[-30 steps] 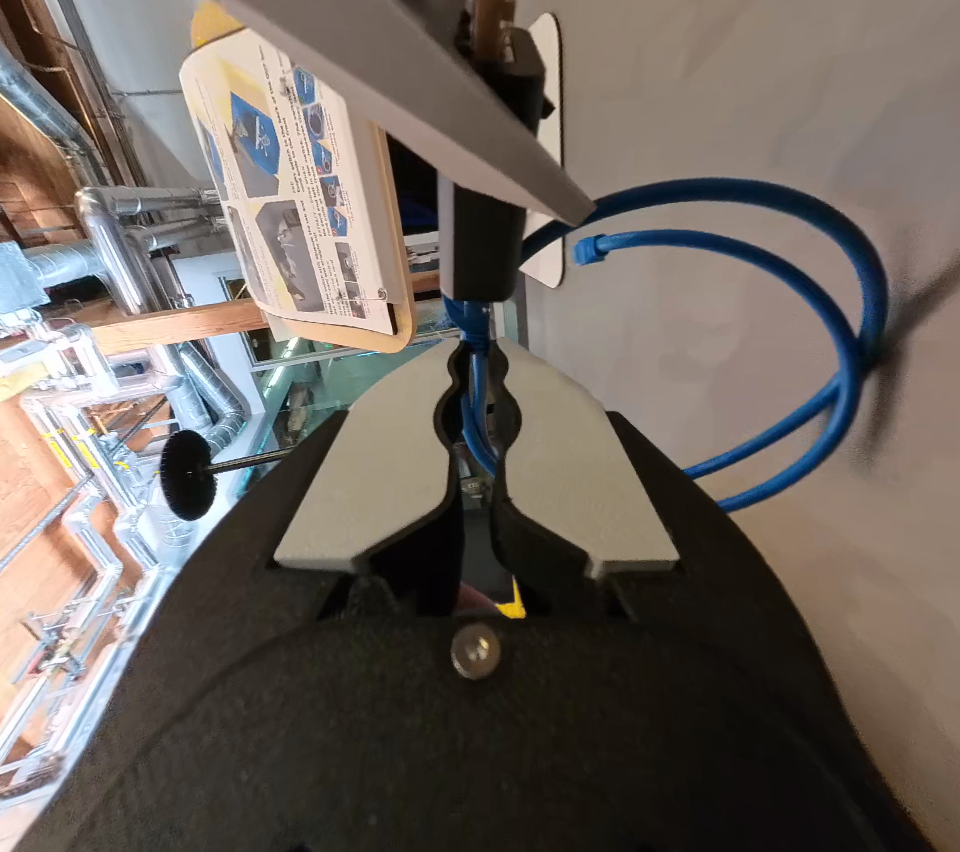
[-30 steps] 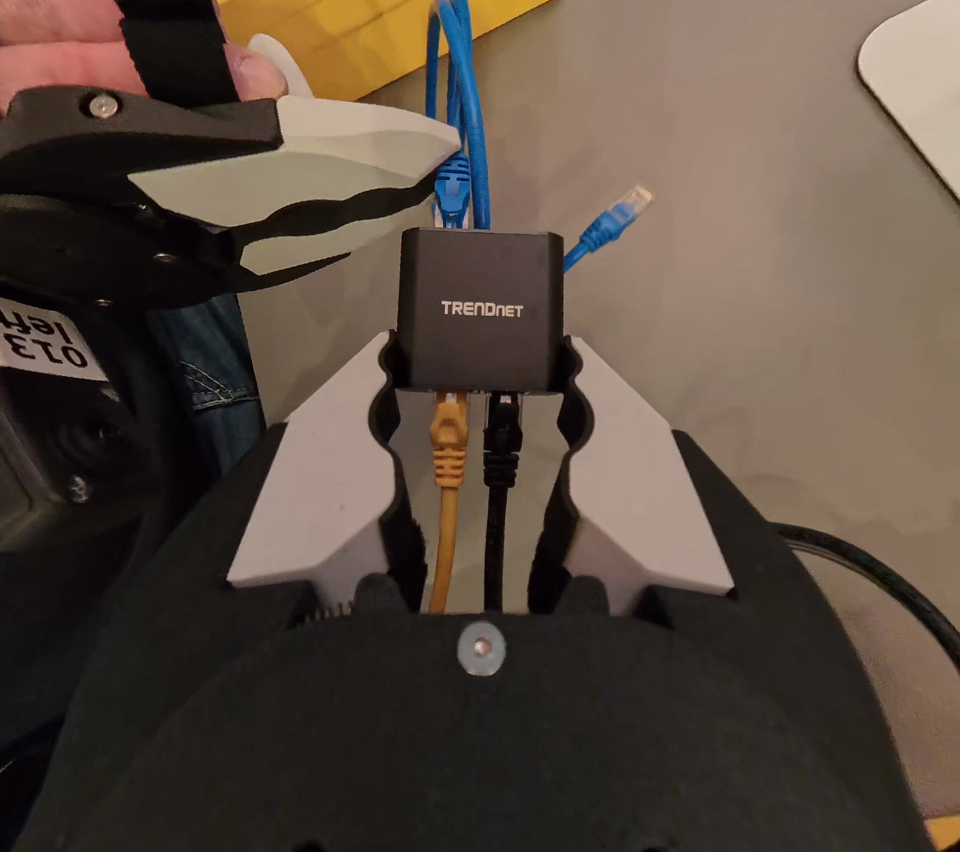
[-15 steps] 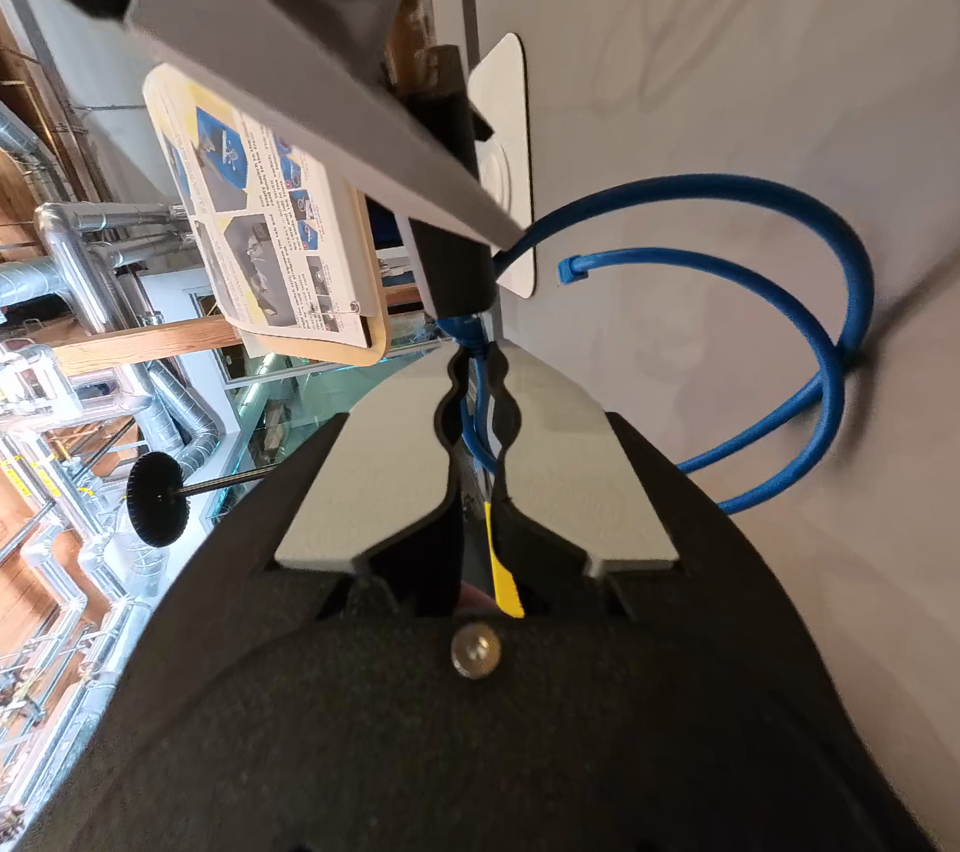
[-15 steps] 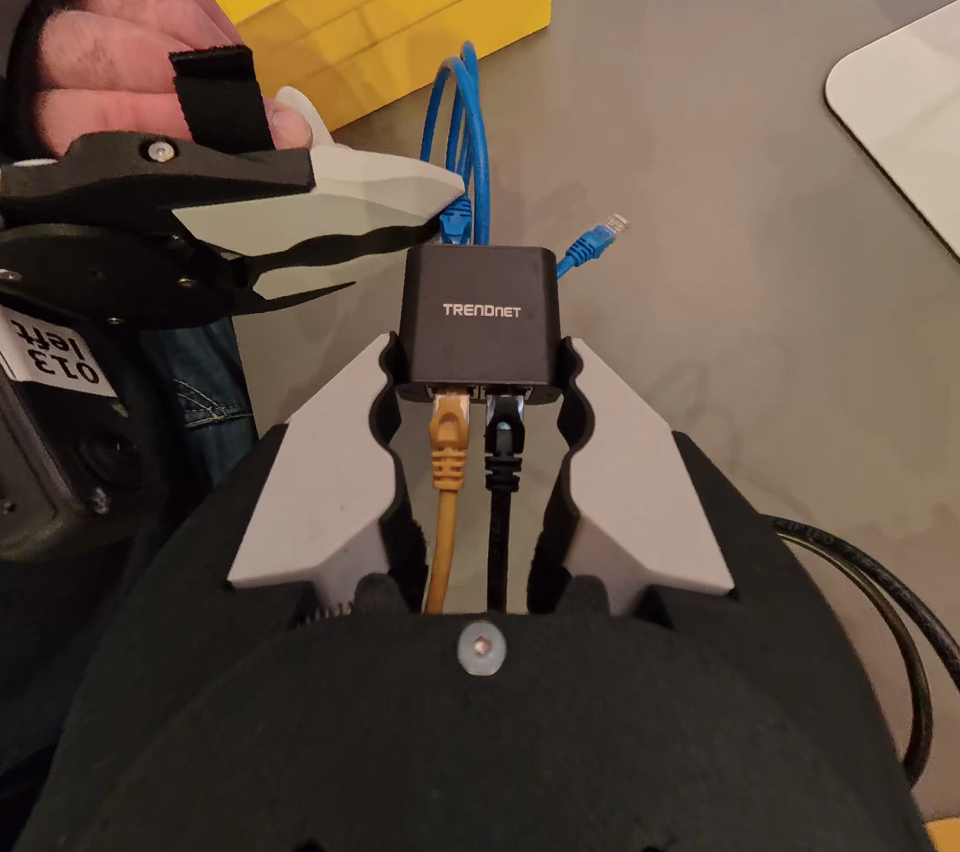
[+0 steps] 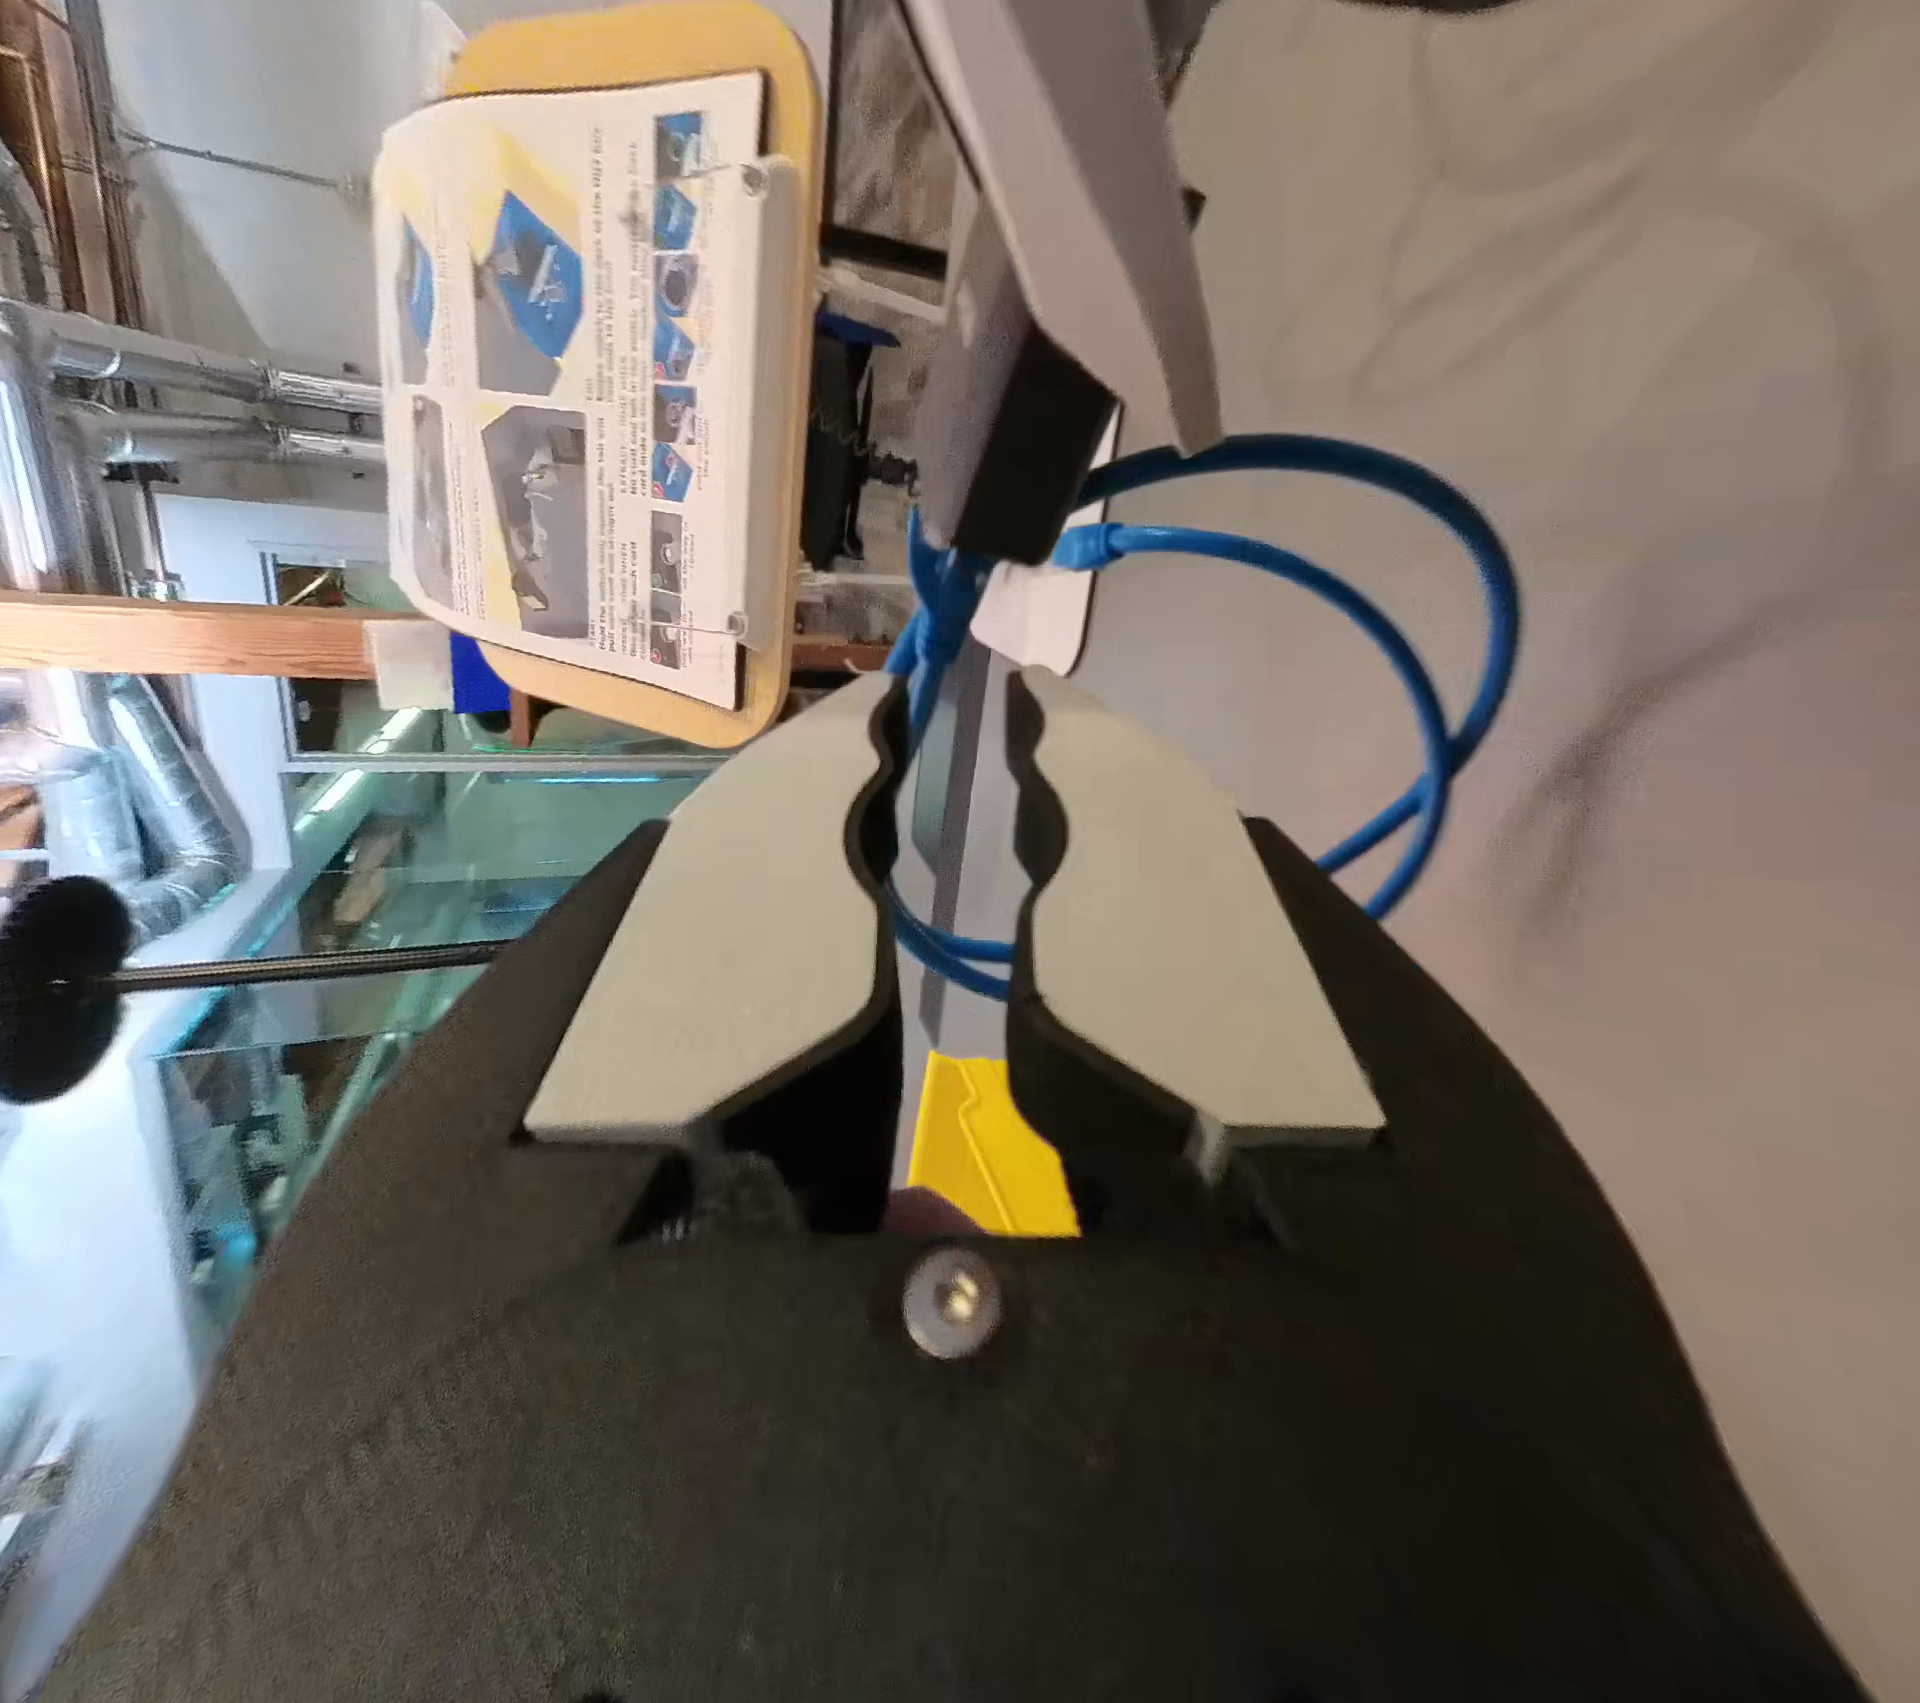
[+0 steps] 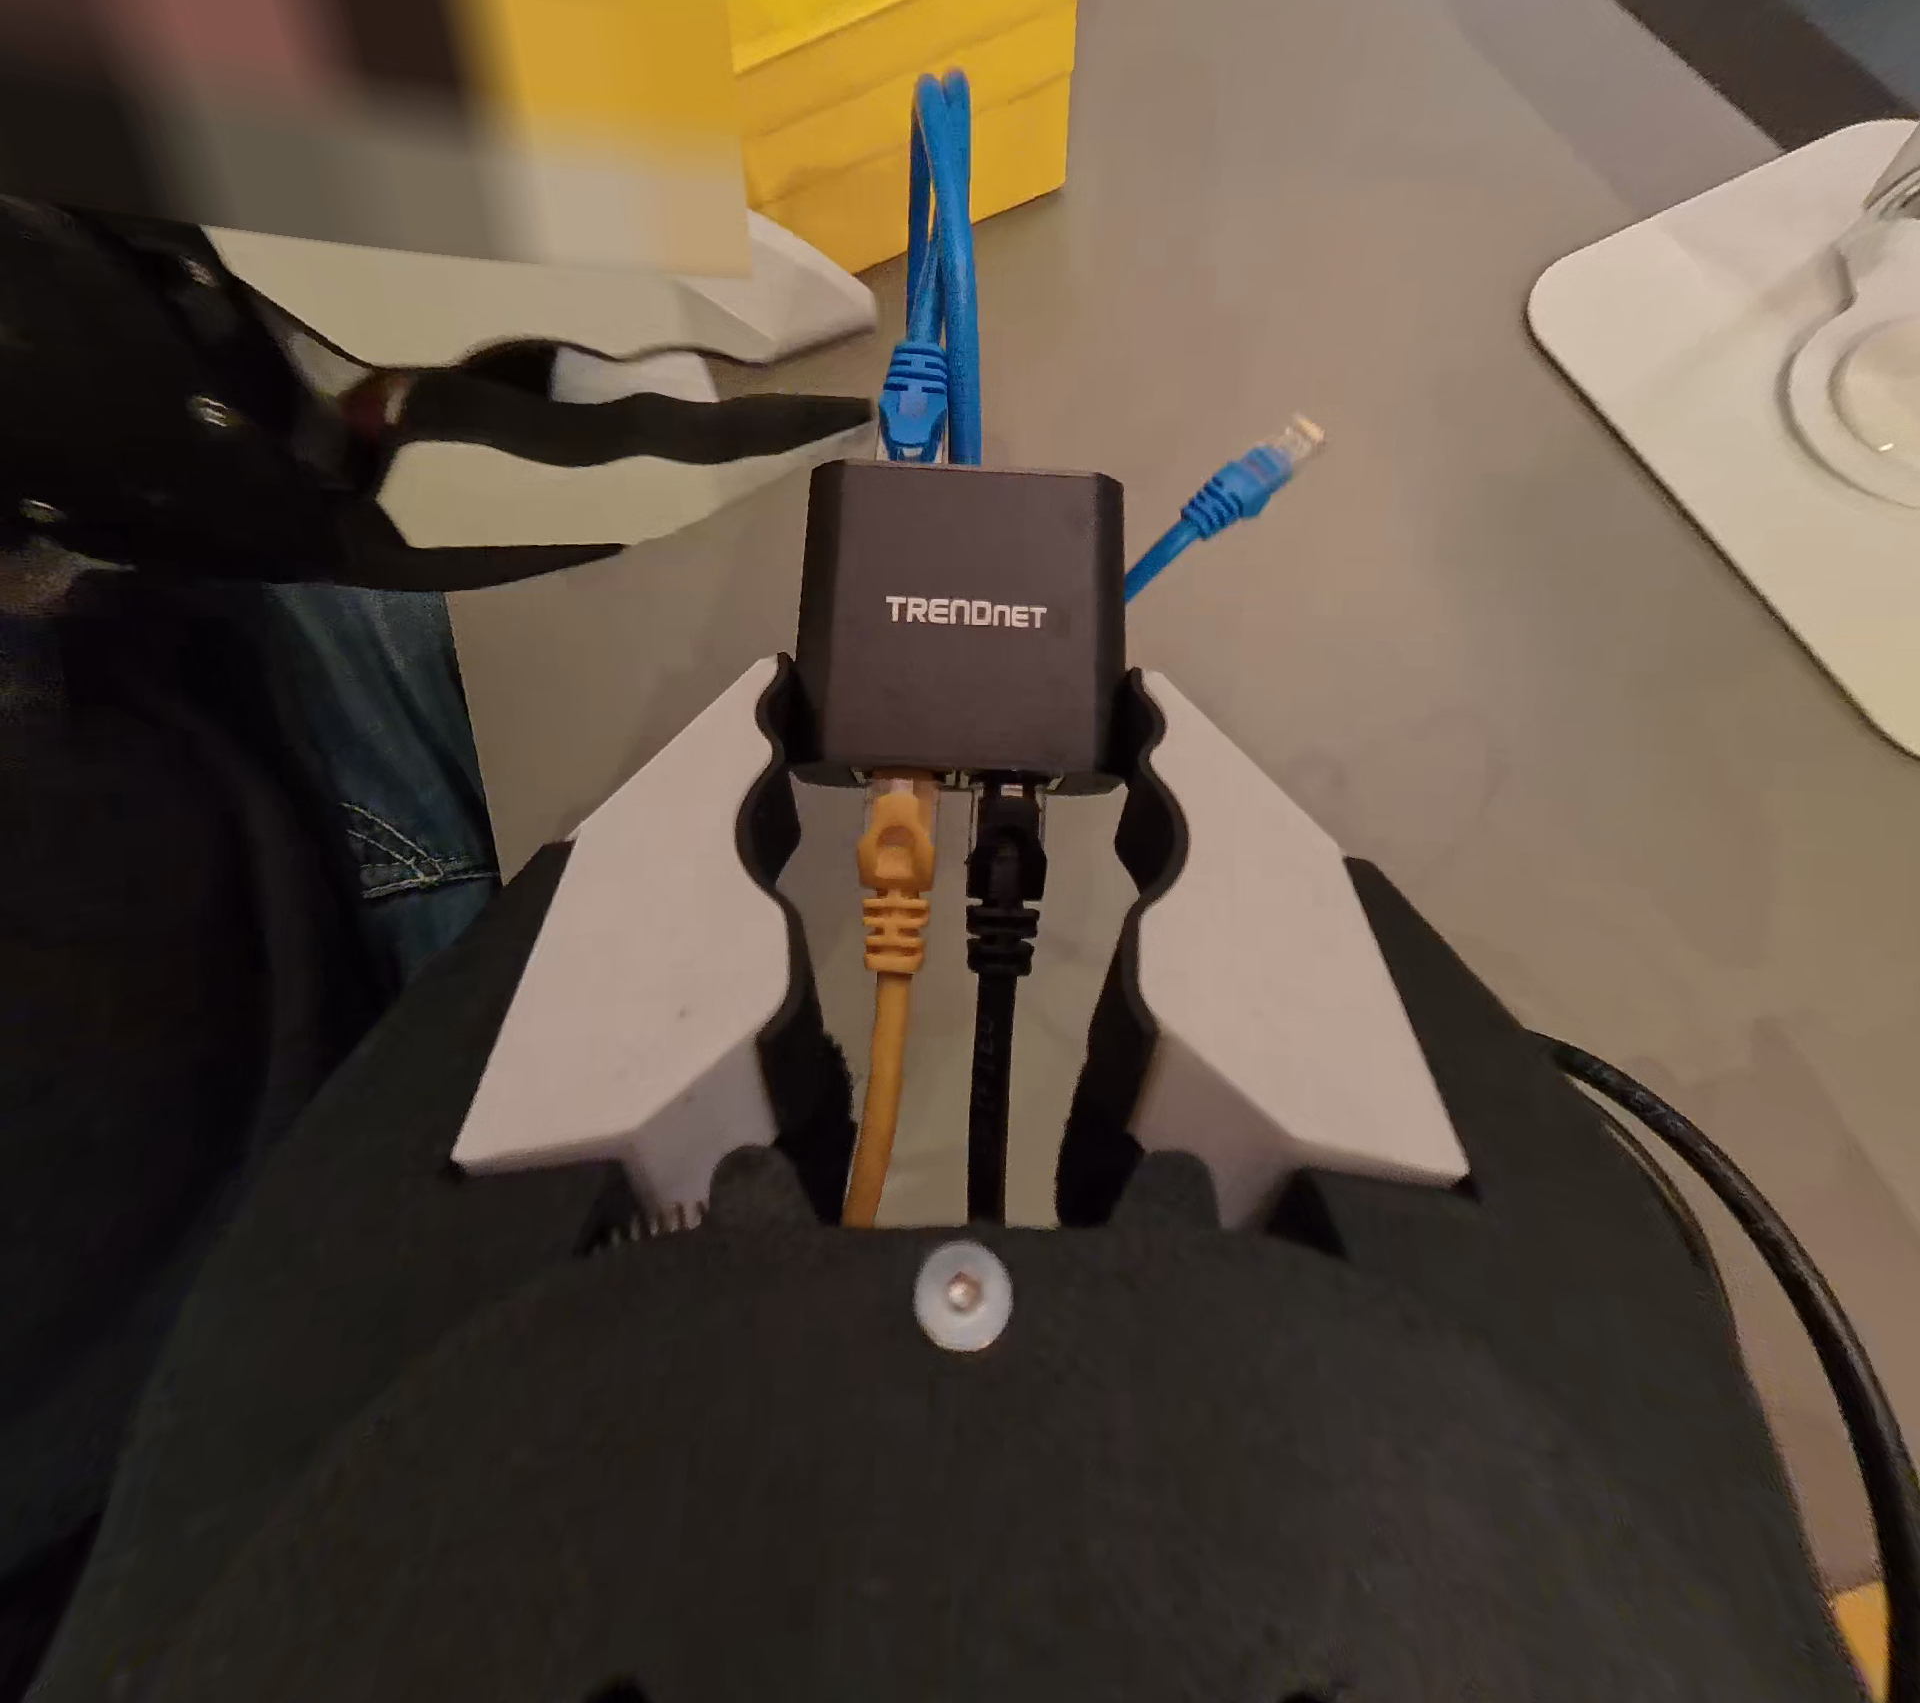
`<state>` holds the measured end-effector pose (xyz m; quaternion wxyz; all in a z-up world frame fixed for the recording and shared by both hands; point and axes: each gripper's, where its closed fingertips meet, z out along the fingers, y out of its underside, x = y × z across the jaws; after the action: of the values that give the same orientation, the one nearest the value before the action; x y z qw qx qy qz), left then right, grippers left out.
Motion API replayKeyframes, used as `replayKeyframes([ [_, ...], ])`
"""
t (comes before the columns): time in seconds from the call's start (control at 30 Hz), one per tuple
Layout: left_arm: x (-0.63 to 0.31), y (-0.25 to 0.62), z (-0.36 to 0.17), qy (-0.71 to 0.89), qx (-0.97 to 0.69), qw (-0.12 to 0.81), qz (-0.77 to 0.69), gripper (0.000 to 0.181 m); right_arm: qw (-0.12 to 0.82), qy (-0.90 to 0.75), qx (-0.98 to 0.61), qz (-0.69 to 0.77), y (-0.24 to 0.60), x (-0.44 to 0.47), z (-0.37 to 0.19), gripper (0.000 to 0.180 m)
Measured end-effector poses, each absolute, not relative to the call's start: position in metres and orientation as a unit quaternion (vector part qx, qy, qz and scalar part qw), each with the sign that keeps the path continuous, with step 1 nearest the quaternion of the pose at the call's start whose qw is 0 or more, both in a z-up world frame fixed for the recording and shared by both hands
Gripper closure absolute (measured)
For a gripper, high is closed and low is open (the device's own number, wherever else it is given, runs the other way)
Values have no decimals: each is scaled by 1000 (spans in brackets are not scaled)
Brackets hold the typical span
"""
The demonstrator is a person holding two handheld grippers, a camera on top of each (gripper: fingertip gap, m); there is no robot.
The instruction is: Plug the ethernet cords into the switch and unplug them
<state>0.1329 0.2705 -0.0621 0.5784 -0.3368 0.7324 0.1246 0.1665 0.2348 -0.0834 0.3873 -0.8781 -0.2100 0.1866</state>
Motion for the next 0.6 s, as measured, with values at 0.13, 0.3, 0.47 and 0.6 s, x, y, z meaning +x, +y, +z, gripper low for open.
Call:
replayKeyframes([
  [0.13,117,273,-41,708,-371,595,87,148,411,-208,-870,174,235,173,-65,119],
  [0.3,87,284,-22,668,-420,613,44,140,449,-198,-859,145,232,189,-34,120],
  [0.47,64,288,-19,640,-436,632,36,133,504,-189,-835,110,227,213,20,120],
  [0.6,58,286,-39,651,-447,613,24,133,550,-178,-812,75,218,236,73,120],
])
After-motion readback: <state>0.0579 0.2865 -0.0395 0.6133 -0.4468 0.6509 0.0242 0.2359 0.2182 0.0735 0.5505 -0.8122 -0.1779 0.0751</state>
